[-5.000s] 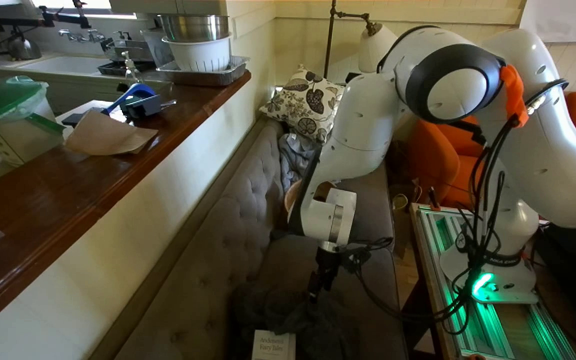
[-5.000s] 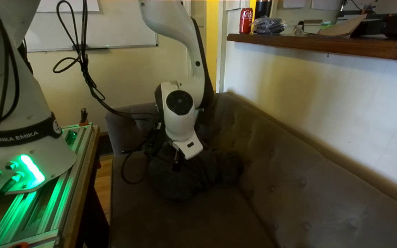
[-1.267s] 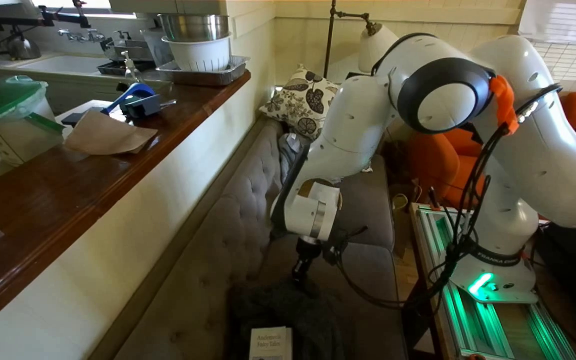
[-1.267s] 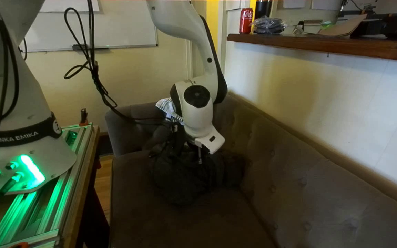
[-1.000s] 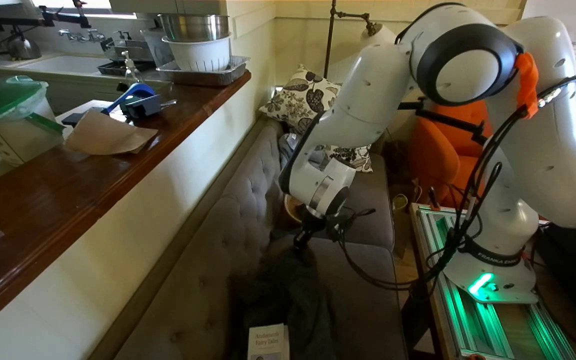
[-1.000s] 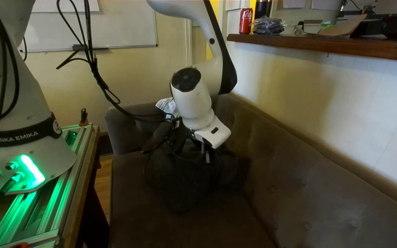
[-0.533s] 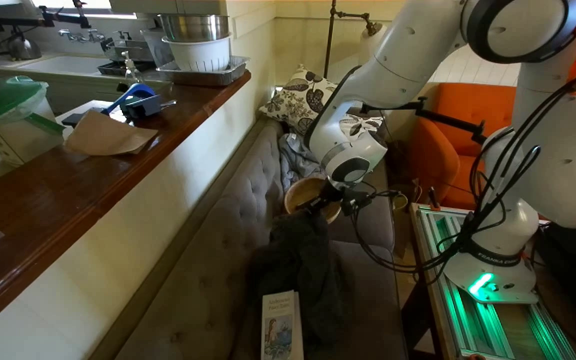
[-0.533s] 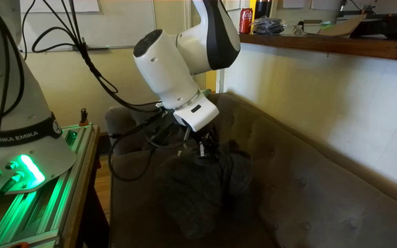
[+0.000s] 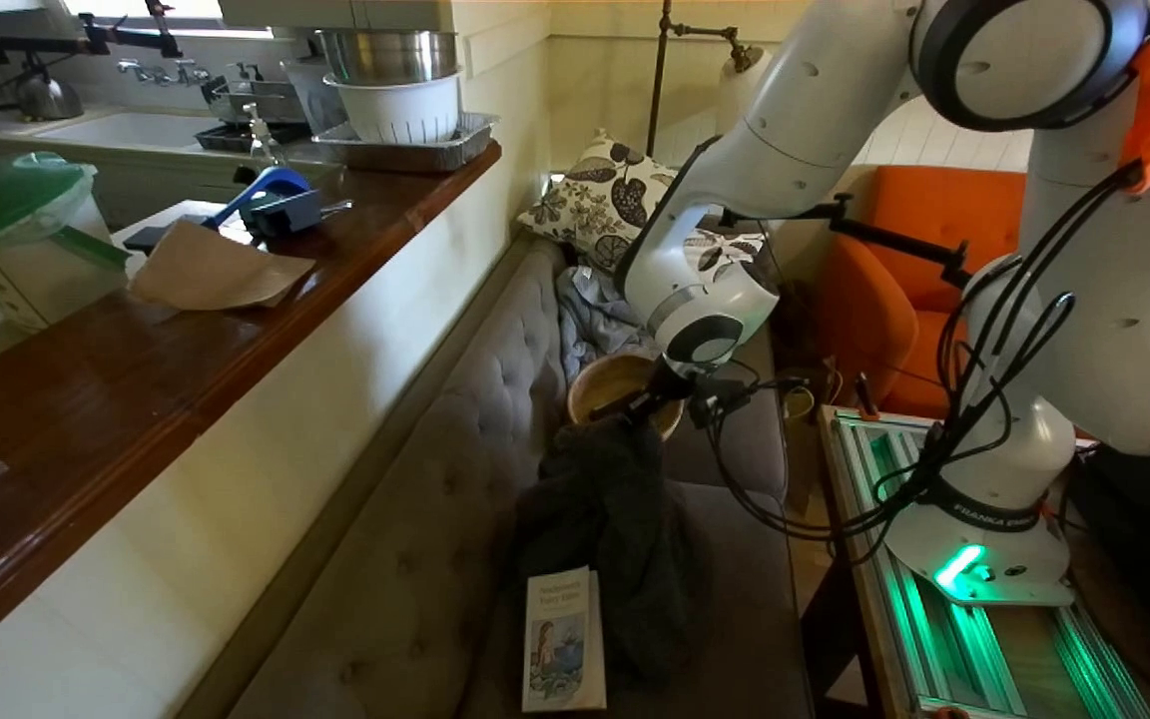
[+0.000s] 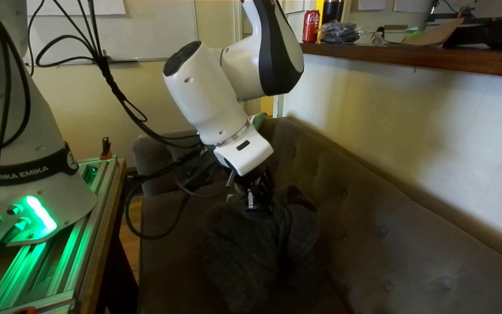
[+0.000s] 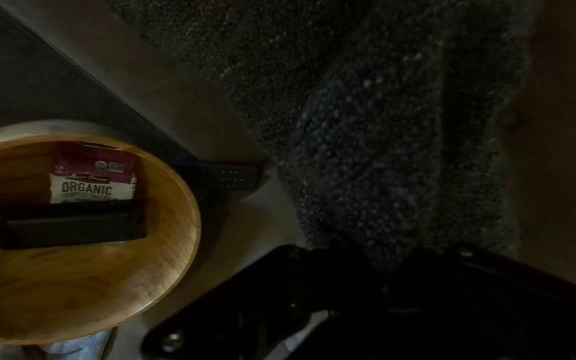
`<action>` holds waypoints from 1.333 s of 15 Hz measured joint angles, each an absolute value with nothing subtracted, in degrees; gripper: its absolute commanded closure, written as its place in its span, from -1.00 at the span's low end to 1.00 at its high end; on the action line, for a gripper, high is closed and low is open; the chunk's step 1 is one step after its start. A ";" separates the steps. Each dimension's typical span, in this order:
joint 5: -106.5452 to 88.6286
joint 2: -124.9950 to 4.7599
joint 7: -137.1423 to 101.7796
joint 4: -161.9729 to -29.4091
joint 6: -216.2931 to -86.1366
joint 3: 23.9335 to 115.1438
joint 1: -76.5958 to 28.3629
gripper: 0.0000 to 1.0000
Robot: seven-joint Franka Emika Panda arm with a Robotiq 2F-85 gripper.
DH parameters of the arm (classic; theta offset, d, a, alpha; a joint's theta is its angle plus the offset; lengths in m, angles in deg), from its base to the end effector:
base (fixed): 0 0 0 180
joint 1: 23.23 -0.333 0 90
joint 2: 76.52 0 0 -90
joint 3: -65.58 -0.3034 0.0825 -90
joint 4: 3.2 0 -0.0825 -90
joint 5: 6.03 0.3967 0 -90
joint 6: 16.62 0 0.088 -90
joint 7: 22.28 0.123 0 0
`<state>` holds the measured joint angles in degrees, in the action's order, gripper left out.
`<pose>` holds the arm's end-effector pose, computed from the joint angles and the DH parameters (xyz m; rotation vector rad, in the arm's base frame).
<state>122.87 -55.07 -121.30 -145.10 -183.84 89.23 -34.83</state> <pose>0.3708 -0.1505 0.1052 -2.8117 0.9374 -0.6691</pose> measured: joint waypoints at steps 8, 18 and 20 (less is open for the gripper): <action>131.01 -49.61 -121.91 -139.18 -184.30 99.01 -34.14 0.09; 132.76 -46.90 -115.11 -136.93 -188.66 100.09 -37.04 -1.00; 127.49 -47.08 -108.99 -138.72 -191.77 94.94 -36.17 -1.00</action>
<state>127.49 -47.08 -108.99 -138.72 -191.77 94.94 -36.17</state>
